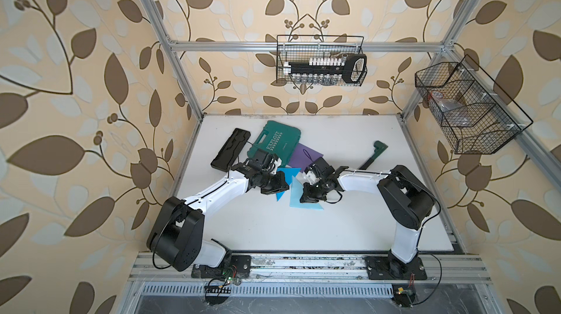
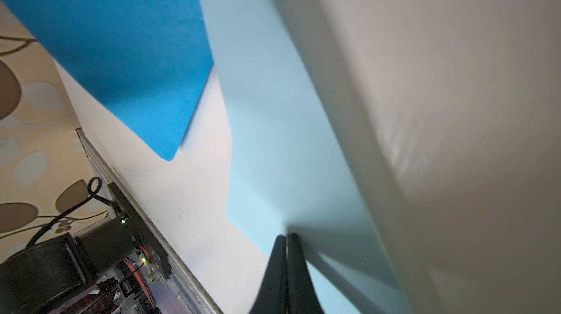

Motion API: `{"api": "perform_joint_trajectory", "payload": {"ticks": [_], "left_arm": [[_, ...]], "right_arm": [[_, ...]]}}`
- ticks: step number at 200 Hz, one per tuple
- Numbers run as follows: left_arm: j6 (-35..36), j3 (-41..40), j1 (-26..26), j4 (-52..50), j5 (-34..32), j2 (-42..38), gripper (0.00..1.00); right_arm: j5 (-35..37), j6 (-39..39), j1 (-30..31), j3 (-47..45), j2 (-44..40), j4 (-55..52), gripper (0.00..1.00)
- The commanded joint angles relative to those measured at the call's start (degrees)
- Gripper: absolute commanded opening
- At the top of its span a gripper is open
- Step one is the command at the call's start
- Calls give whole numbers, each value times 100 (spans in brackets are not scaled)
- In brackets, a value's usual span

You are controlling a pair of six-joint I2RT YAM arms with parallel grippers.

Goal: Fold the square paper diagonally
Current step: Move the paper to the center of the board.

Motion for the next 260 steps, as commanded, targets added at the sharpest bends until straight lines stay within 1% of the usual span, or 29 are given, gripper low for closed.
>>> {"api": "perform_joint_trajectory", "payload": {"ticks": [1, 32, 53, 77, 114, 138, 174, 209, 222, 243, 260], "left_arm": [[-200, -18, -127, 407, -23, 224, 8], [-372, 153, -141, 553, -134, 920, 0], [-366, 294, -140, 496, -327, 1284, 0], [-362, 317, -141, 518, -561, 1471, 0], [-367, 271, -141, 821, -480, 1856, 0], [-313, 254, -128, 778, -631, 1964, 0], [-239, 194, -117, 698, -708, 2037, 0], [-244, -86, 52, 555, -942, 1841, 0], [-229, -203, 229, 528, -968, 1737, 0], [-128, -276, 532, 401, -953, 1653, 0], [-56, -306, 784, 281, -954, 1583, 0]], "right_arm": [[-41, 258, 48, 164, 400, 303, 0], [-95, 263, 39, 219, 410, 330, 0], [-181, 386, 30, 94, 302, 481, 0], [-209, 577, 30, -105, 124, 685, 0], [-236, 624, -19, -281, -186, 679, 0], [-232, 553, -276, -398, -529, 474, 0], [-318, 110, -939, -317, -821, 13, 0], [-363, -381, -1411, 190, -529, -227, 1], [-354, -542, -1502, 479, -308, -303, 1], [-289, -779, -1575, 999, 104, -432, 5], [-209, -882, -1600, 1399, 444, -446, 5]]}}
